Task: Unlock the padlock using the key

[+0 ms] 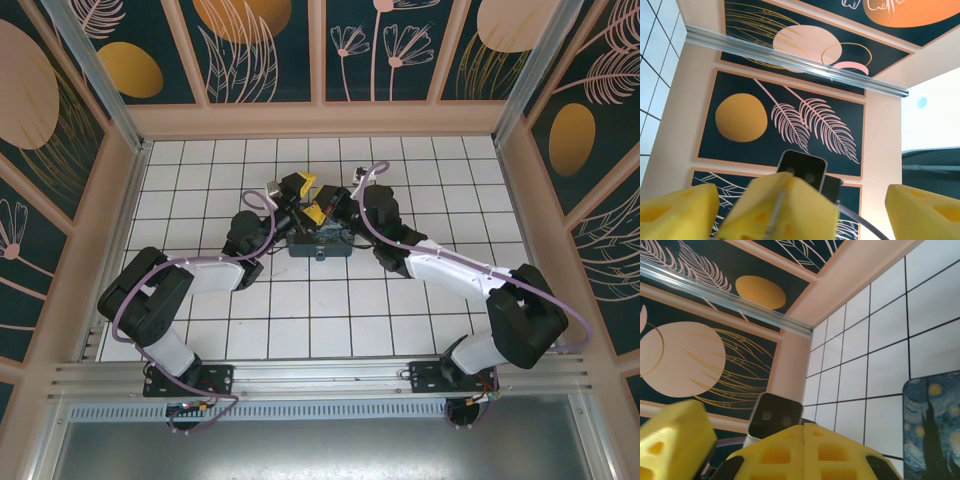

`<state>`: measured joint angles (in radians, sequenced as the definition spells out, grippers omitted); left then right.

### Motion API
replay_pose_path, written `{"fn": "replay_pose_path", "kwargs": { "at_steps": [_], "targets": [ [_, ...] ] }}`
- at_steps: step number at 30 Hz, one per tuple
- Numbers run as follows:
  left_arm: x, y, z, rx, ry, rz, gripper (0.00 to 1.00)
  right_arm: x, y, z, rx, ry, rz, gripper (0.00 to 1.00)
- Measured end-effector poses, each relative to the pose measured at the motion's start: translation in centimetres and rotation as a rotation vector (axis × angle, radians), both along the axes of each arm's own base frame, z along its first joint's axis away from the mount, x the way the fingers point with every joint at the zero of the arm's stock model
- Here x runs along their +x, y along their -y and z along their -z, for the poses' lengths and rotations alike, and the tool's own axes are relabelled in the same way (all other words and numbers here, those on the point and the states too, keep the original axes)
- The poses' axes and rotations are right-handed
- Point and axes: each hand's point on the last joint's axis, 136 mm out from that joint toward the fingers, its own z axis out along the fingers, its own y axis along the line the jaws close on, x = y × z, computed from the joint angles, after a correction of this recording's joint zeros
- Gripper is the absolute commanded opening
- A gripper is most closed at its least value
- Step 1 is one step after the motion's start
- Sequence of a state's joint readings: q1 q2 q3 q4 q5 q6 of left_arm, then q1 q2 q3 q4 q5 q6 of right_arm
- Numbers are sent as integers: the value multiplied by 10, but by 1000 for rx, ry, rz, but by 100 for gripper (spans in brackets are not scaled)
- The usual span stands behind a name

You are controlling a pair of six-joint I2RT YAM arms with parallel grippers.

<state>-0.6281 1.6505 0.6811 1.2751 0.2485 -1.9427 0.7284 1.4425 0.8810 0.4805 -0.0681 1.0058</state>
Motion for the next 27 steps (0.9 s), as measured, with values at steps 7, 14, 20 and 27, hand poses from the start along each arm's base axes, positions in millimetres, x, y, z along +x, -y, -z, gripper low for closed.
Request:
{"fn": "replay_pose_path", "kwargs": {
  "at_steps": [7, 14, 20, 27],
  "targets": [
    [2, -1, 1, 0, -4, -11, 82, -4, 7, -1, 2, 6, 16, 0],
    [2, -3, 6, 7, -12, -23, 81, -5, 10, 1, -2, 4, 23, 0],
    [1, -4, 13, 21, -23, -29, 76, -9, 15, -4, 7, 14, 28, 0],
    [3, -6, 19, 43, -25, -44, 64, -11, 19, -8, 13, 23, 37, 0]
  ]
}}
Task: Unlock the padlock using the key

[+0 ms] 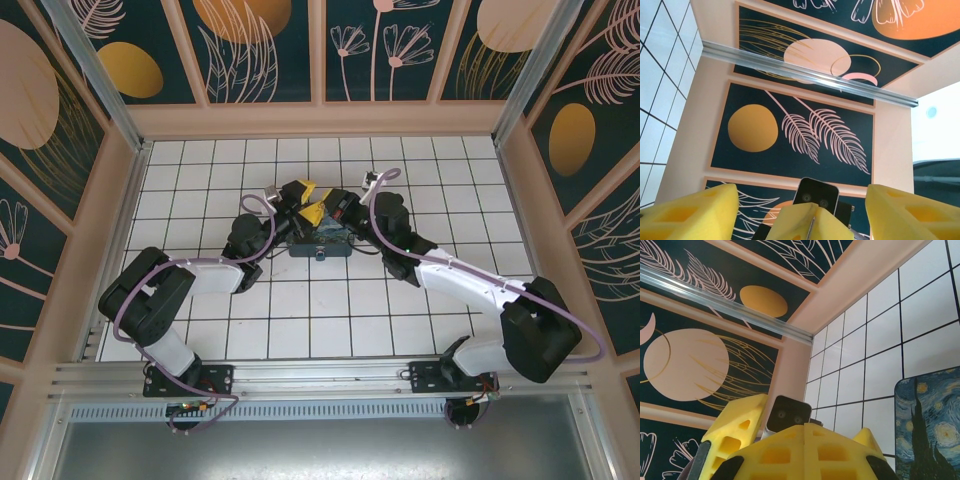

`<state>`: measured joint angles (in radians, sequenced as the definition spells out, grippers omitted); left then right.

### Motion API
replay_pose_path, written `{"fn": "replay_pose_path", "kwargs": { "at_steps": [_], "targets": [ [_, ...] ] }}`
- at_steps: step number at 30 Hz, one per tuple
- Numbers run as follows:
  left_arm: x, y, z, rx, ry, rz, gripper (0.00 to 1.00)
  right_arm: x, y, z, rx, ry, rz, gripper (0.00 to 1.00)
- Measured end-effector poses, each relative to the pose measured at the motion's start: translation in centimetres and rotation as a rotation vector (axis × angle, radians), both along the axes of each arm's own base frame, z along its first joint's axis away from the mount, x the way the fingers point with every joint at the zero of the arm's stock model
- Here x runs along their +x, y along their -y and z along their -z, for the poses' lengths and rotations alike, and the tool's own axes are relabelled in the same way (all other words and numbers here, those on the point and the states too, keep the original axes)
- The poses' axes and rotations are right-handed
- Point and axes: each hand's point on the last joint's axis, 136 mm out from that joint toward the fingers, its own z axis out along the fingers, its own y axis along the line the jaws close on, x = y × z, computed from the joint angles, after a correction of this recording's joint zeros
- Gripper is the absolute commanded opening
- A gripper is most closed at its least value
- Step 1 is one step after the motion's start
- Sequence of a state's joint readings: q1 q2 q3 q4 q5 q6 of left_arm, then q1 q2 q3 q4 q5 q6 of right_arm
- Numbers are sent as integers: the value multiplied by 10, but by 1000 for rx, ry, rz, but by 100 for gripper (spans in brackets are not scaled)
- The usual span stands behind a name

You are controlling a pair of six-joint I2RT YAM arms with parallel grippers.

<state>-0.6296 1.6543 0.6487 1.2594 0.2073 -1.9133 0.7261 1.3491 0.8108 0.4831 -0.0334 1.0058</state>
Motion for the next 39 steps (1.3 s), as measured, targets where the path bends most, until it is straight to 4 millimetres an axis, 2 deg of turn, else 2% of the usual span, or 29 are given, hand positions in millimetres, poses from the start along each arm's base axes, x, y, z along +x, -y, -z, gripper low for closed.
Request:
{"fn": "replay_pose_path", "kwargs": {
  "at_steps": [11, 22, 32, 36, 39],
  "targets": [
    [1, -1, 2, 16, 4, -9, 46, -1, 2, 9, -13, -14, 7, 0],
    [1, -1, 4, 21, 2, -10, 35, -1, 2, 9, -13, -14, 7, 0],
    [1, -1, 6, 32, -1, -11, 10, -1, 2, 9, -14, -14, 7, 0],
    [1, -1, 9, 37, -8, -11, 8, -1, 2, 9, -14, -14, 7, 0],
    [1, -1, 9, 37, -9, -11, 13, -1, 2, 9, -14, -14, 7, 0]
  ]
}}
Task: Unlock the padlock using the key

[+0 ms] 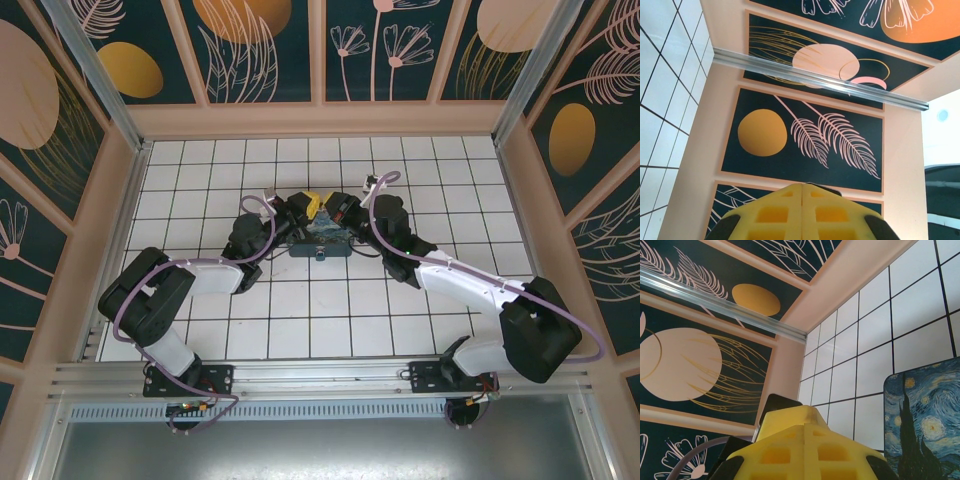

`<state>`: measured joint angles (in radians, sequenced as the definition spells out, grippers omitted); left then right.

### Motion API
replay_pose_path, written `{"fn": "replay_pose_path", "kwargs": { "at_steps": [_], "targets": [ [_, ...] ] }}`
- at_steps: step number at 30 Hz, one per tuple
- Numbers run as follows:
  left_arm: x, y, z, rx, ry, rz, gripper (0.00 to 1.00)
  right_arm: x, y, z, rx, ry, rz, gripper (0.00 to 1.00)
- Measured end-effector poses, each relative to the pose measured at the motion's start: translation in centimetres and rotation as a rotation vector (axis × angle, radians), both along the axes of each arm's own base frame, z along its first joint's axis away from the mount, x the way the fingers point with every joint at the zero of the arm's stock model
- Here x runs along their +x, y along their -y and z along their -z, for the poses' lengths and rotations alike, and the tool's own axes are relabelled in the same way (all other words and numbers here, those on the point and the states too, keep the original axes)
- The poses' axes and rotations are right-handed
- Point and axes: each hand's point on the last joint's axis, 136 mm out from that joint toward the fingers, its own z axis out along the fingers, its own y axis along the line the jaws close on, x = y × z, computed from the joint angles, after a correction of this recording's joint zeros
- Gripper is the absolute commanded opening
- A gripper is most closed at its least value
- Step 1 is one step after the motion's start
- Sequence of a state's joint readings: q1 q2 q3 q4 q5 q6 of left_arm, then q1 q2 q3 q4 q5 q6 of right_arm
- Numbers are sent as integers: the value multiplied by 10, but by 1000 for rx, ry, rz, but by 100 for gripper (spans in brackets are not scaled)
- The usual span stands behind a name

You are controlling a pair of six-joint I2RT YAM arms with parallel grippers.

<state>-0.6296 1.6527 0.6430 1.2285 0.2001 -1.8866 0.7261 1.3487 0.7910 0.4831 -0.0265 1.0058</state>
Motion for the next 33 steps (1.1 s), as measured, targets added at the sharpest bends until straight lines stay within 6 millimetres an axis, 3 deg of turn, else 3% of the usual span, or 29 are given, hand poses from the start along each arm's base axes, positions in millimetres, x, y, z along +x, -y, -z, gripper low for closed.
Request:
{"fn": "replay_pose_path", "kwargs": {
  "at_steps": [5, 10, 17, 33],
  "targets": [
    [0, 0, 1, 4, -4, 0, 51, 0, 0, 0, 0, 0, 1, 0],
    [0, 0, 3, 12, -5, 0, 65, 3, -2, -11, 13, 16, 0, 0],
    [0, 0, 4, 14, -6, 0, 72, 10, -9, -30, 35, 43, -4, 0],
    [3, -3, 7, 14, -27, -14, 74, 22, -21, -15, 18, 20, -5, 0]
  ]
}}
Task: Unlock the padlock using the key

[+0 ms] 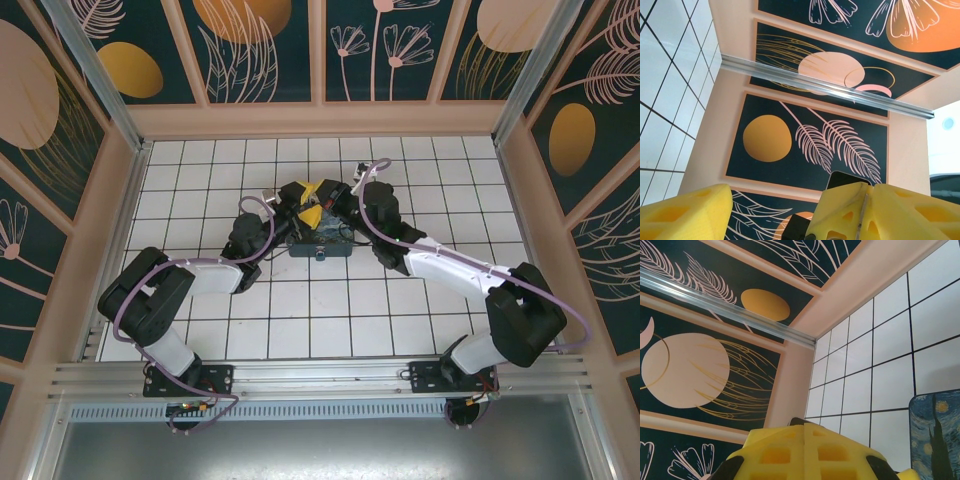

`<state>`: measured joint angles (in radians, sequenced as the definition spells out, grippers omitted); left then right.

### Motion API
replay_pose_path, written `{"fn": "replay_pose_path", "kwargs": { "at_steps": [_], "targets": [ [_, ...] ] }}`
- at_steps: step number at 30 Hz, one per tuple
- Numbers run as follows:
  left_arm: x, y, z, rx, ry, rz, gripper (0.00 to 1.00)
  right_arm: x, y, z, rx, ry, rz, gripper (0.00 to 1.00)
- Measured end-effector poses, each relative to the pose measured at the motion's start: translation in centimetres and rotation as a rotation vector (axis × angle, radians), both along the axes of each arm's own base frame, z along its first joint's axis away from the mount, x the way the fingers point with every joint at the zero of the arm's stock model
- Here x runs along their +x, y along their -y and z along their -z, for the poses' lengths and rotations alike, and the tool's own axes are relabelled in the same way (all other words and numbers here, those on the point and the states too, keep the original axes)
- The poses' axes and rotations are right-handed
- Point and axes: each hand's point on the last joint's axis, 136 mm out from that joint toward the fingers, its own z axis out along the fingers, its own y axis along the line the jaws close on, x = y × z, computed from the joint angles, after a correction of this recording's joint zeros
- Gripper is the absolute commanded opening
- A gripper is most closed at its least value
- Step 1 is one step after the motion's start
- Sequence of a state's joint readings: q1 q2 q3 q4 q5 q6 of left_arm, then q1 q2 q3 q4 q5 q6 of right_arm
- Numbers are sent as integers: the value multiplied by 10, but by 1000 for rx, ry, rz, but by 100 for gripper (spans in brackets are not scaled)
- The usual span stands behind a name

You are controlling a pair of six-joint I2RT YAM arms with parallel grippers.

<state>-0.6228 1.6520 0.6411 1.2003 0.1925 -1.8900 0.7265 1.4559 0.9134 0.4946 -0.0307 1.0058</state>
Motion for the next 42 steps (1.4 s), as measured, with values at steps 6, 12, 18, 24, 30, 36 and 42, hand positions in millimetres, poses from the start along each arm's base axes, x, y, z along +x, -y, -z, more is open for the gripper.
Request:
{"fn": "replay_pose_path", "kwargs": {
  "at_steps": [6, 12, 18, 24, 30, 36, 42],
  "targets": [
    [-2, 2, -2, -4, 8, 11, 74, 0, 0, 6, -1, -12, 1, 0],
    [-2, 2, -5, -12, 19, 11, 75, 0, -6, 18, -8, -43, -8, 0],
    [-2, 1, -6, -13, 20, 11, 75, -4, -16, 31, -16, -69, -33, 0],
    [-2, 1, -6, -13, 21, 11, 75, -4, -17, 26, 12, -63, -32, 0],
    [-2, 1, -6, -13, 21, 11, 75, -4, -17, 25, 14, -63, -32, 0],
    [-2, 1, -6, -13, 21, 11, 76, -5, -19, 24, 17, -61, -40, 0],
    [-2, 1, -6, -13, 21, 11, 77, -5, -19, 22, 22, -58, -44, 0]
  ]
}}
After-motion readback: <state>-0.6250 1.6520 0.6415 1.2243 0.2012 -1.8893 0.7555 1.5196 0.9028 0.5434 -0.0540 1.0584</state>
